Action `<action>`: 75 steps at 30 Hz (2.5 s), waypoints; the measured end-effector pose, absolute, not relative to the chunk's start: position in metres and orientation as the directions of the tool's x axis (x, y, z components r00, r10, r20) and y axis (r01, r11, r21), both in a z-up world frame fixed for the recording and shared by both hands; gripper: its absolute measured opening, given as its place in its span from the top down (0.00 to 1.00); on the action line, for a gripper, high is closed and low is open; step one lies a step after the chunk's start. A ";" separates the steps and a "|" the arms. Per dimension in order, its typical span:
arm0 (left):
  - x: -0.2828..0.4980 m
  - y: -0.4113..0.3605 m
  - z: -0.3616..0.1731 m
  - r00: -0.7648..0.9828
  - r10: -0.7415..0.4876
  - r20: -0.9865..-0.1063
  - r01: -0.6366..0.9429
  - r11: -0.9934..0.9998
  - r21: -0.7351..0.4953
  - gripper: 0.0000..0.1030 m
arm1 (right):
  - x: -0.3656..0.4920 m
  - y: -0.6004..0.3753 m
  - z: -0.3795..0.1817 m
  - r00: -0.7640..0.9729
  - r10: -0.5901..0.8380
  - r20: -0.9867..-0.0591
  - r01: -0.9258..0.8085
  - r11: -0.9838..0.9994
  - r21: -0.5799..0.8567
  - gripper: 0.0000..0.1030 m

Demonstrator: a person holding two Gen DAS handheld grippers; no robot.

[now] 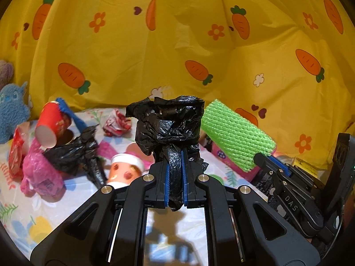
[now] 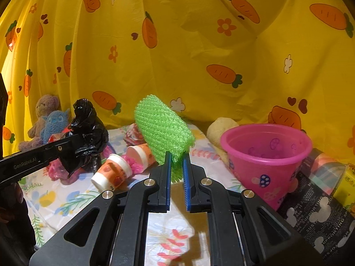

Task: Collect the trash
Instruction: 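Carry both items to the pink bucket and open both tools to drop them, then move both tools back over the table toward the orange paper cups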

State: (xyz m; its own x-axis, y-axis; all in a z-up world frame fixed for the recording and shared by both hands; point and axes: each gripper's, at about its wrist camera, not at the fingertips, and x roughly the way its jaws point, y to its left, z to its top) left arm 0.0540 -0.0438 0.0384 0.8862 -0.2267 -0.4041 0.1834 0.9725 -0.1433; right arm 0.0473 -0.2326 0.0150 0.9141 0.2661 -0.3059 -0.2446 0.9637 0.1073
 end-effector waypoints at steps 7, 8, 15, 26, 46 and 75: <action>0.107 -0.116 0.049 0.848 -0.350 -0.399 0.317 0.937 -0.148 0.92 | 0.082 -0.281 0.022 0.960 0.047 -0.276 -0.032 0.998 0.061 0.89; 0.115 -0.126 0.049 0.844 -0.358 -0.399 0.331 0.933 -0.139 0.92 | 0.089 -0.286 0.022 0.960 0.028 -0.277 -0.012 0.998 0.057 0.89; 0.175 -0.173 0.040 0.802 -0.426 -0.418 0.411 0.902 -0.131 0.92 | 0.126 -0.319 0.014 0.947 -0.063 -0.314 0.081 0.996 0.045 0.89; 0.236 -0.204 0.010 0.731 -0.482 -0.483 0.459 0.871 -0.176 0.92 | 0.157 -0.341 0.000 0.920 -0.110 -0.375 0.137 0.989 0.045 0.89; 0.259 -0.205 -0.014 0.653 -0.565 -0.503 0.480 0.824 -0.302 0.45 | 0.174 -0.352 -0.012 0.901 -0.128 -0.415 0.166 0.985 0.056 0.70; 0.082 -0.002 -0.008 0.905 0.060 -0.420 -0.105 0.991 -0.086 0.10 | 0.081 -0.217 -0.003 0.917 0.133 -0.375 -0.150 0.989 -0.017 0.05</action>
State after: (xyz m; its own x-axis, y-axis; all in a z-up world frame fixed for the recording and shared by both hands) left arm 0.0819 -0.0016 -0.0079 0.9055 0.0598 -0.4202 -0.1051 0.9908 -0.0856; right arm 0.0806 -0.2167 -0.0034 0.9173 0.1329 -0.3753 -0.1500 0.9885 -0.0166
